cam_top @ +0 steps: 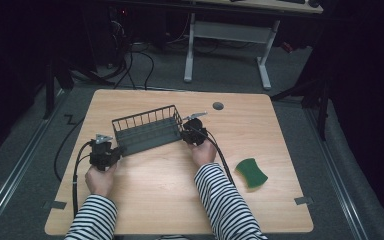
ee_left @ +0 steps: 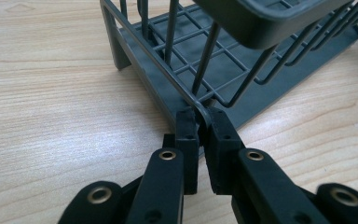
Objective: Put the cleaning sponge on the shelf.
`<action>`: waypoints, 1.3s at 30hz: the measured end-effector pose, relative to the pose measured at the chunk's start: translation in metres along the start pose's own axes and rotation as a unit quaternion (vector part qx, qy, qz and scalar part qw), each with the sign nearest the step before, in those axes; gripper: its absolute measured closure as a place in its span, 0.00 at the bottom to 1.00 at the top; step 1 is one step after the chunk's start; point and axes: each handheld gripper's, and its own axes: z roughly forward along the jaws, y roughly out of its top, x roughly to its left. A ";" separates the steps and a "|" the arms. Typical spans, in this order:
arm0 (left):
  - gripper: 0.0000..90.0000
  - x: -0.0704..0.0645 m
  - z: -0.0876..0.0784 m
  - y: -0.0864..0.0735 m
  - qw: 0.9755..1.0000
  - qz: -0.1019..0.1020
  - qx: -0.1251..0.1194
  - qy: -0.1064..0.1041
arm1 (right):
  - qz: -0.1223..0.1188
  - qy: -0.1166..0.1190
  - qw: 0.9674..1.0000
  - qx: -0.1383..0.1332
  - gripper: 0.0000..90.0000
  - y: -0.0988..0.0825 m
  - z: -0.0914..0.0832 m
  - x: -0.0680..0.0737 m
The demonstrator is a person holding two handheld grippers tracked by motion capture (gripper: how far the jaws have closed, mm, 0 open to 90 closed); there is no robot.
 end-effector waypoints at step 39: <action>0.95 -0.059 -0.028 -0.028 0.995 0.080 0.034 -0.051 | 0.009 -0.007 0.999 0.034 0.96 -0.065 -0.069 -0.002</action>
